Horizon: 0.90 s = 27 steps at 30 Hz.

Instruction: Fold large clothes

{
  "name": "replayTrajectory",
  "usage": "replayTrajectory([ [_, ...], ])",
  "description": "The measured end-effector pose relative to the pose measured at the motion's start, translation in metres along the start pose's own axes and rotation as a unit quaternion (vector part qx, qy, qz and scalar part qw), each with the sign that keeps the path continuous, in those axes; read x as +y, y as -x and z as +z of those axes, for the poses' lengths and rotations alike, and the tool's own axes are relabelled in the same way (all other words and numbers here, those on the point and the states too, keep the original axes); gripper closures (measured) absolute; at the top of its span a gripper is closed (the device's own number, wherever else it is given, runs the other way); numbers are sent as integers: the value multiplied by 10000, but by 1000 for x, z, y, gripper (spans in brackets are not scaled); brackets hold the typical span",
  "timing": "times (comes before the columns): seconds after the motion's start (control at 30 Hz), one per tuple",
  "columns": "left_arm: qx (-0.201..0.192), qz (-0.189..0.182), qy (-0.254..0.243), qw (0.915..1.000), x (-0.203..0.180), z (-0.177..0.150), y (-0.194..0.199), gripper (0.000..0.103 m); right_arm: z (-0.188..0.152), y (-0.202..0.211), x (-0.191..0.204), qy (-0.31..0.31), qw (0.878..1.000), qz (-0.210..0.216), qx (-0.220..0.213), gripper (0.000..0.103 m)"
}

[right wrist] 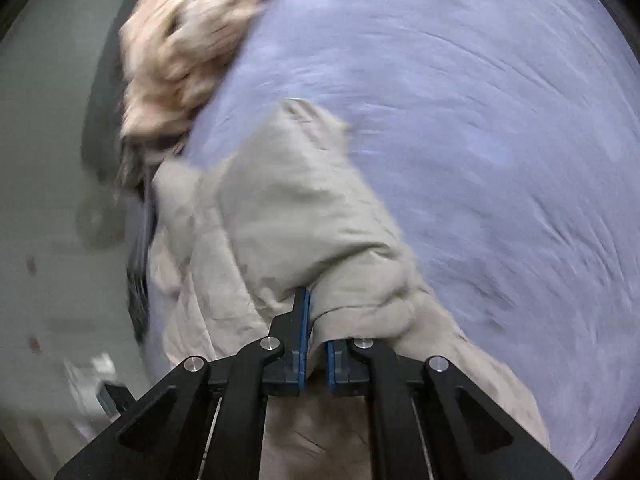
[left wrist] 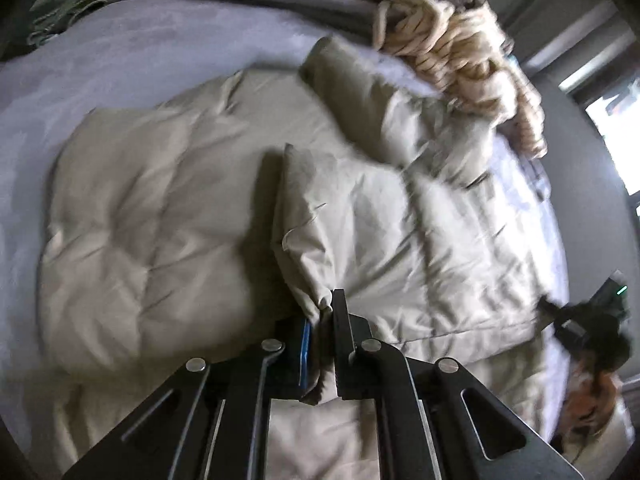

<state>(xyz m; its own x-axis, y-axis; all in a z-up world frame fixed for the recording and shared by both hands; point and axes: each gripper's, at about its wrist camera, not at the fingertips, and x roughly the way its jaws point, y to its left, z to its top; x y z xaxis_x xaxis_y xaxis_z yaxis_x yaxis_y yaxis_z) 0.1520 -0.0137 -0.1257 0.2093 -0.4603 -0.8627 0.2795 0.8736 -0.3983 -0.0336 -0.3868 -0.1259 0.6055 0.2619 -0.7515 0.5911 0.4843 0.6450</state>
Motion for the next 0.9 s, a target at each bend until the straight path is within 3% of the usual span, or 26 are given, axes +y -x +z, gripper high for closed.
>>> replayTrajectory([
  [0.1,-10,140,-69,9999,7,-7,-6,92,-1,-15,5,448,9982,-349,189,95],
  [0.2,-98,391,-98,9991,1,-8,-2,92,-6,-32,-6,268,9984,-418,267,96],
  [0.27,-209,629,-152,9977,-1,-8,10,91,-6,-29,-1,349,9978,-486,280,90],
  [0.33,-310,731,-239,9966,0,-8,22,91,-13,-16,8,671,9943,-700,444,69],
  [0.4,-441,841,-323,9950,4,-7,38,91,-15,-9,19,1017,9889,-965,496,56],
  [0.47,-560,842,-323,9943,9,-2,52,91,-28,7,30,1474,9800,-1286,363,57],
  [0.53,-676,718,-309,9946,10,3,61,91,-36,28,37,1797,9742,-1365,-61,81],
  [0.67,-785,333,-415,9955,-11,23,56,91,-9,42,49,1873,9706,-1344,-692,83],
  [0.73,-667,375,-500,9958,-24,31,33,91,4,37,49,1849,9723,-1225,-739,83],
  [0.83,-383,908,-538,9937,-25,28,-8,91,23,1,55,2022,9663,-1464,-629,83],
  [0.9,-294,813,-462,9952,-18,22,-27,91,30,-26,39,1940,9662,-1648,-396,87],
])
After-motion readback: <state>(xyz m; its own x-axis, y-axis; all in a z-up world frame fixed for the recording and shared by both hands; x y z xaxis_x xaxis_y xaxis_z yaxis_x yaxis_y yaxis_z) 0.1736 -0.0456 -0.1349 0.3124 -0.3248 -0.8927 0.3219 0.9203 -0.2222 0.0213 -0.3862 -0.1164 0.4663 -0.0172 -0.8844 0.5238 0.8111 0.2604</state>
